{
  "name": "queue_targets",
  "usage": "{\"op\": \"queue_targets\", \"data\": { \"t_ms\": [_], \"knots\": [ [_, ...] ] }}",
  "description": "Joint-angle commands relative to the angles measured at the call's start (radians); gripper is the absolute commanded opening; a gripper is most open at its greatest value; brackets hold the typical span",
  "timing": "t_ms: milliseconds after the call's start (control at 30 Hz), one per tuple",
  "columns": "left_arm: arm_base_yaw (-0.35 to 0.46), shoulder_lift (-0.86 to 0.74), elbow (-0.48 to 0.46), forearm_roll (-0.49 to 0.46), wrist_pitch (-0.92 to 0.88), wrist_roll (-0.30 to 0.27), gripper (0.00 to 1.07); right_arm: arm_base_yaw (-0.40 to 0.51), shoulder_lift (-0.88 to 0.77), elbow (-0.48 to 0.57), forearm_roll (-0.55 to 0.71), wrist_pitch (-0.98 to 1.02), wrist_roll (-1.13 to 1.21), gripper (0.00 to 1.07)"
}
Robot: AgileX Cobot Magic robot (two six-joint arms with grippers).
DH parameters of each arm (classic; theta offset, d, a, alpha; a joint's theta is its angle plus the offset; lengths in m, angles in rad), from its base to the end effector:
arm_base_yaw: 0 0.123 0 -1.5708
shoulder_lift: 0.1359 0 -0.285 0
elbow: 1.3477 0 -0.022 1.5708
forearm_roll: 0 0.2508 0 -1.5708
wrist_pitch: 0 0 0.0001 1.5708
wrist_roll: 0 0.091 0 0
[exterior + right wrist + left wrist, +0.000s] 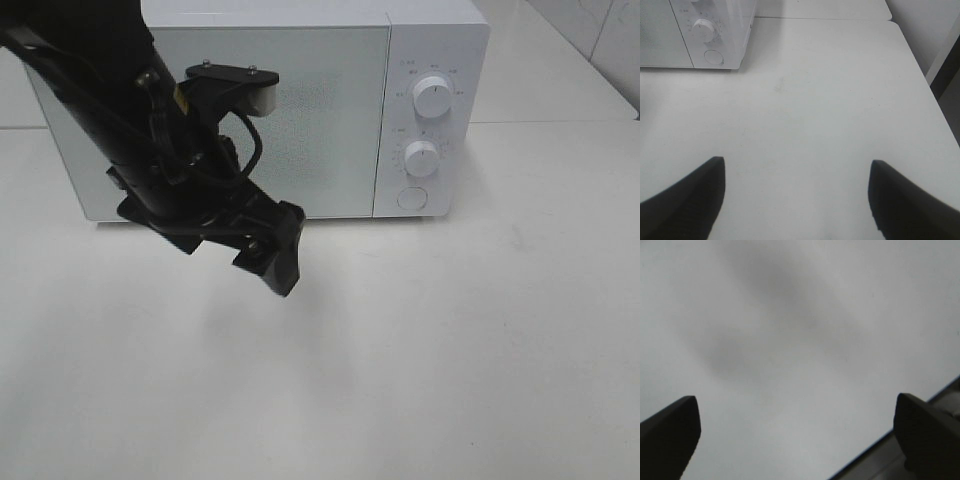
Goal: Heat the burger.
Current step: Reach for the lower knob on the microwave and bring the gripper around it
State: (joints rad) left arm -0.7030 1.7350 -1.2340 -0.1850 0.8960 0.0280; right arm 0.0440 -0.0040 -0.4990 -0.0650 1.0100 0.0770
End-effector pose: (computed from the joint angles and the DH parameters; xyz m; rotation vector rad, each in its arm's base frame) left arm 0.2560 -0.2341 0.2277 0.9131 2.7825 -0.3480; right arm -0.0032 -0.0052 0.2813 0.0339 1.9887 0.0011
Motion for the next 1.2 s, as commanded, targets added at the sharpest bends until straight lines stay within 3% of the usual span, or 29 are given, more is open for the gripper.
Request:
{"op": "queue_targets", "data": {
  "t_ms": [33,300,367,400,467,500,567,600,667,767,833,933,1200],
  "knots": [
    [-0.005,-0.017,-0.005,-0.01,0.111,-0.007,0.98,-0.007,-0.026,0.001,0.003,-0.016,-0.008,0.76],
    [0.077,-0.081,-0.005,0.002,0.243,-0.028,0.98,-0.007,-0.026,0.001,0.003,-0.016,-0.008,0.76],
    [0.155,-0.128,-0.005,-0.002,0.272,-0.028,0.98,-0.007,-0.026,0.001,0.003,-0.016,-0.008,0.76],
    [0.155,-0.128,-0.005,-0.002,0.272,-0.028,0.98,-0.007,-0.026,0.001,0.003,-0.016,-0.008,0.76],
    [0.271,-0.2,-0.005,-0.001,0.319,-0.028,0.98,-0.007,-0.026,0.001,0.003,-0.016,-0.008,0.76],
    [0.271,-0.2,-0.005,-0.001,0.319,-0.028,0.98,-0.007,-0.026,0.001,0.003,-0.016,-0.008,0.76],
    [0.376,-0.256,-0.004,0.012,0.351,-0.012,0.98,-0.007,-0.026,0.001,0.003,-0.016,-0.008,0.76],
    [0.376,-0.256,-0.004,0.012,0.351,-0.012,0.98,-0.007,-0.026,0.001,0.003,-0.016,-0.008,0.76],
    [0.469,-0.313,-0.003,0.031,0.391,0.006,0.98,-0.007,-0.026,0.001,0.003,-0.016,-0.008,0.76],
    [0.493,-0.336,0.001,0.037,0.399,0.008,0.98,-0.007,-0.026,0.001,0.003,-0.016,-0.008,0.76],
    [0.611,-0.435,0.063,0.055,0.392,0.008,0.98,-0.007,-0.026,0.001,0.003,-0.016,-0.008,0.76],
    [0.674,-0.511,0.134,0.05,0.375,0.0,0.98,-0.007,-0.026,0.001,0.003,-0.016,-0.008,0.76],
    [0.707,-0.699,0.32,0.076,0.306,-0.006,0.98,-0.007,-0.026,0.001,0.003,-0.016,-0.008,0.76]
  ]
}}
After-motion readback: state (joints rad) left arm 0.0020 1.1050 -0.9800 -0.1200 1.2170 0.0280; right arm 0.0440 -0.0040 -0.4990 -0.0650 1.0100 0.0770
